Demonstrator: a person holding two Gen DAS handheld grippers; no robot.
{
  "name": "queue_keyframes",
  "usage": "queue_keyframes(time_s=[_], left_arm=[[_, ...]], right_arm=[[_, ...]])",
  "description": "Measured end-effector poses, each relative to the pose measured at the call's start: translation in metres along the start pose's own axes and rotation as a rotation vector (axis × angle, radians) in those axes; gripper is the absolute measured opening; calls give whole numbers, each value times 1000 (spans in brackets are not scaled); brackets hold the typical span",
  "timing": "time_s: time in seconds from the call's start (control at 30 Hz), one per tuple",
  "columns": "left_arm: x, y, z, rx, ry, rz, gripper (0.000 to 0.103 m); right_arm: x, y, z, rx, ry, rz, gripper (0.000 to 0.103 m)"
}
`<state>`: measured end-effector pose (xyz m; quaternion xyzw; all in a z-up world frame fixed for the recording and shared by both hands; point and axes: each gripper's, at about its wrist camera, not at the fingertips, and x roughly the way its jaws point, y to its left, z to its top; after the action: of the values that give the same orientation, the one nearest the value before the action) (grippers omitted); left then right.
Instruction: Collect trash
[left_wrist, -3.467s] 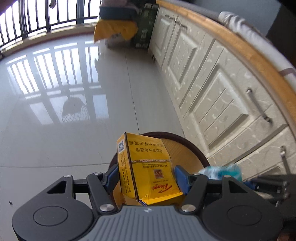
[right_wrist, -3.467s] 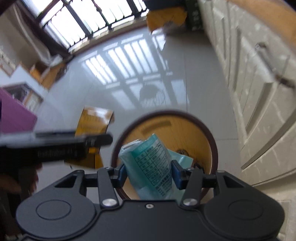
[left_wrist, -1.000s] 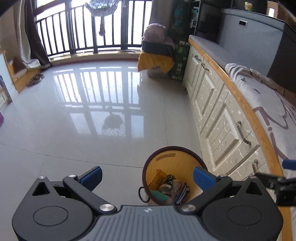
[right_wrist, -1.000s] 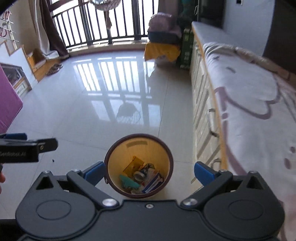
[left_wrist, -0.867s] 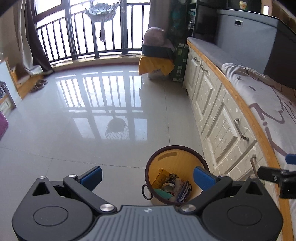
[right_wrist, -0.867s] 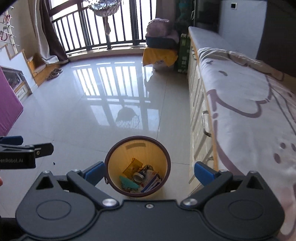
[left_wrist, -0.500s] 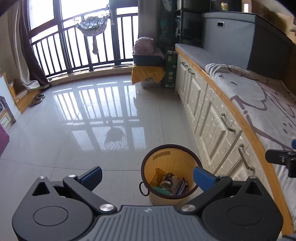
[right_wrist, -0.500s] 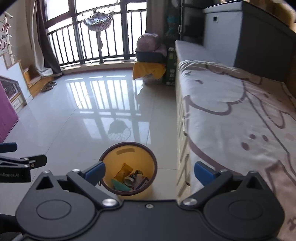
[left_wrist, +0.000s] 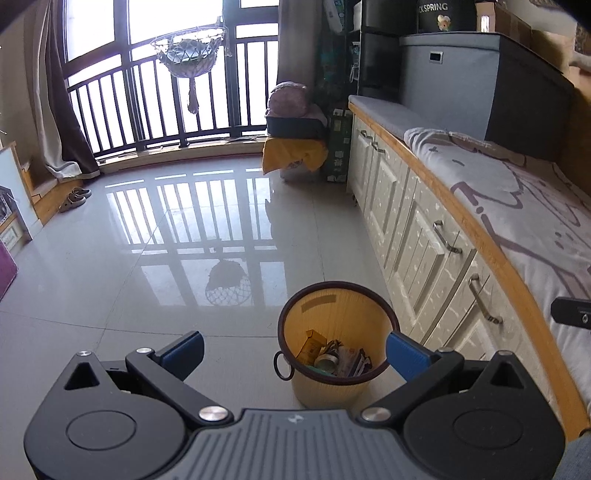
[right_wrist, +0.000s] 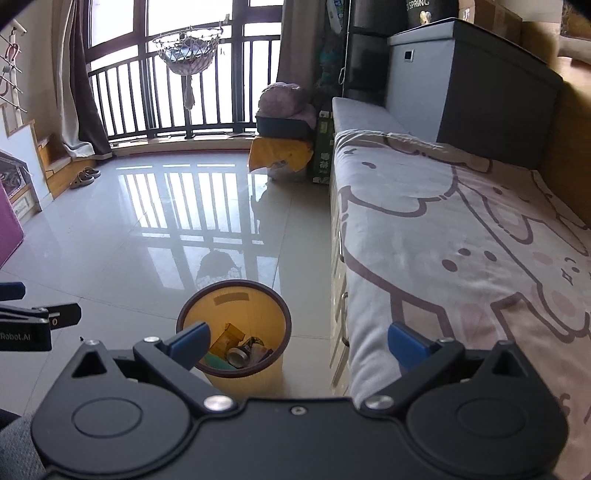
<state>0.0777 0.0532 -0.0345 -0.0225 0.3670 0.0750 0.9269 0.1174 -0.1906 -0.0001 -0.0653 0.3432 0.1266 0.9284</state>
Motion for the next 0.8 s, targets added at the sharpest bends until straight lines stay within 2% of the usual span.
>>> queue_keyframes(time_s=[0.33,0.8], left_arm=[[2,-5,-7,23,2,2,103],[4,-6,-10,18,5,1,103]], right_arm=[[2,-6,-12,47,10,-20,103],[2,-2,-17,41,6,-32,103]])
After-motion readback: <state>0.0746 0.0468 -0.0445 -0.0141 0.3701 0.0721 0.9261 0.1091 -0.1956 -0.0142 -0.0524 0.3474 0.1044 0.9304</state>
